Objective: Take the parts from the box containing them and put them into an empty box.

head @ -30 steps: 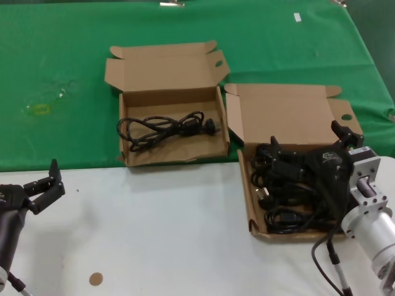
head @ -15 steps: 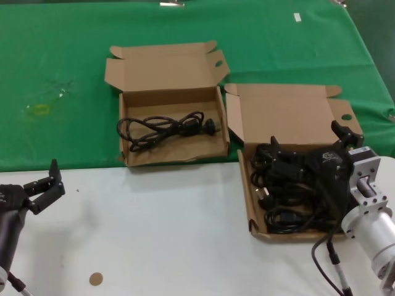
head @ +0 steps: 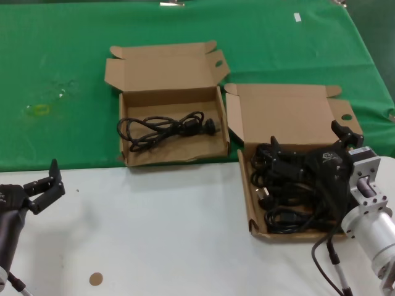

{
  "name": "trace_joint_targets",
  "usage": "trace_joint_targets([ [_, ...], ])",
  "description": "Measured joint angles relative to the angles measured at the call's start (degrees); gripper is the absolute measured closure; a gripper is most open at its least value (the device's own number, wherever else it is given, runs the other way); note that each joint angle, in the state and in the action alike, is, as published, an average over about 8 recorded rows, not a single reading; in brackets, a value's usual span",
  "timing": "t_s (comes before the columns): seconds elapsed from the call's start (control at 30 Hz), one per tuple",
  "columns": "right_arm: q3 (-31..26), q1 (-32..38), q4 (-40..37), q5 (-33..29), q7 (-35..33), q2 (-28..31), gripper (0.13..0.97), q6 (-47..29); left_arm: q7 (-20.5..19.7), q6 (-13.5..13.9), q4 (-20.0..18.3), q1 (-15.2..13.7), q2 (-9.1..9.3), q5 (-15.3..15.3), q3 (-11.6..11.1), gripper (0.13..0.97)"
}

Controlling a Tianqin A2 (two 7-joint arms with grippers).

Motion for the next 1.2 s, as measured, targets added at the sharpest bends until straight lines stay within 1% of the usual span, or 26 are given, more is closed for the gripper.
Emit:
trace_joint_targets([
  [1.2, 0.0, 0.0, 0.0, 0.0, 0.0, 0.0, 0.129, 0.0, 0.0, 0.0, 0.0, 0.0, 0.0, 0.0, 0.0, 0.132],
])
